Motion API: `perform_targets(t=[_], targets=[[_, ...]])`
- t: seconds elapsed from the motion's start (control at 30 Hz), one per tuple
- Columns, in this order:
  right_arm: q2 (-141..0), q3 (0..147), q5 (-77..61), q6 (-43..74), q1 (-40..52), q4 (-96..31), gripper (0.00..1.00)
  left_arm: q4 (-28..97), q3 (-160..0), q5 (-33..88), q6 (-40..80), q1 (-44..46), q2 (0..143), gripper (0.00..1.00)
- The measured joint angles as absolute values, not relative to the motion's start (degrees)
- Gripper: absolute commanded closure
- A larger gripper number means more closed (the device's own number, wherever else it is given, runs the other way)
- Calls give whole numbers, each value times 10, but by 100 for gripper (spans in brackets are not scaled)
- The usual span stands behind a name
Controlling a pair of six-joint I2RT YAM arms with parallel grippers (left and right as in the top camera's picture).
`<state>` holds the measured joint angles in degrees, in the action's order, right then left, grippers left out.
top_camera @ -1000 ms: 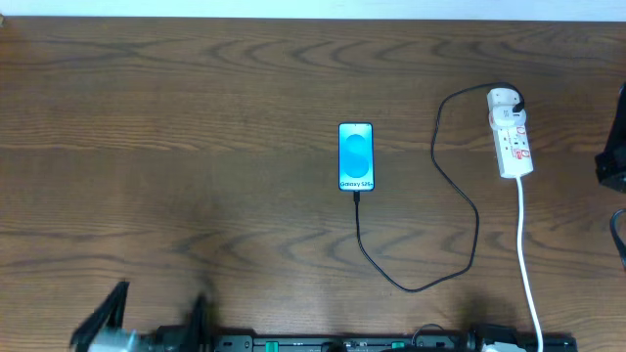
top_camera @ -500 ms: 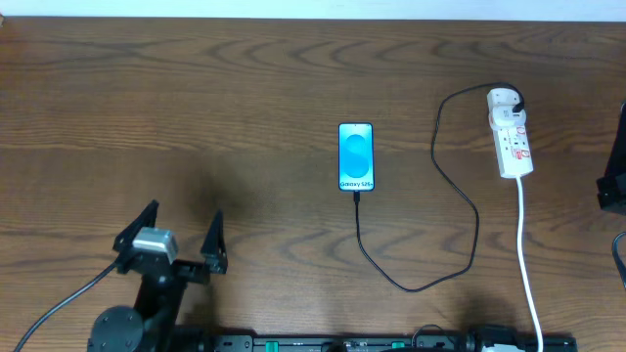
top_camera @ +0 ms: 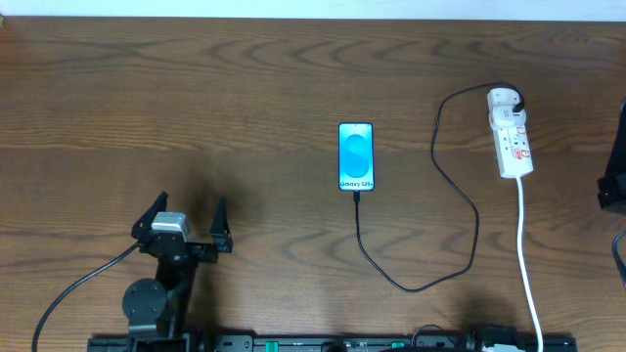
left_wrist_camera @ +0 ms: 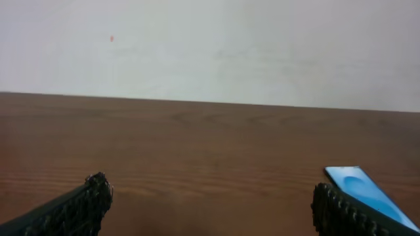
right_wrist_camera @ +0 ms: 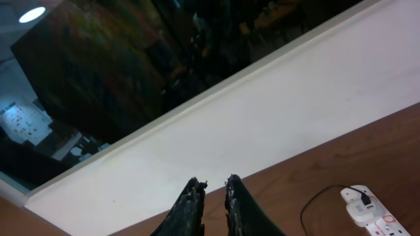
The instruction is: Plug charger to phone and switch on socket
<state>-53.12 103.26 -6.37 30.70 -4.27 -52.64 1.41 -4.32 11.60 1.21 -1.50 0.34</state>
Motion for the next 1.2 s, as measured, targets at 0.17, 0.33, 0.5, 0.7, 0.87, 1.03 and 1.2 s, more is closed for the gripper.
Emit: perform_targets(t=[0.17,0.33,0.5,0.7,0.87,1.03,1.2], targets=[[-531,1033,-64,307,-43,-526,89,-3,-30,103,11,-15,3,1],[-529,1033,-64,307,-43,-526,89,-8,-13,101,10,-15,3,1],[-524,1033,-64,307,-43,-524,89,-6,-6,98,7,-15,5,0],[-520,1033,-64,308,-43,-517,85,6,-8,88,1,-15,5,1],[-520,1033,-64,310,-43,-511,76,7,-8,86,1,-15,9,1],[-520,1033,-64,310,-43,-498,67,8,-9,86,1,-15,10,1],[-520,1033,-64,310,-43,-499,69,8,-9,86,1,-15,10,1]])
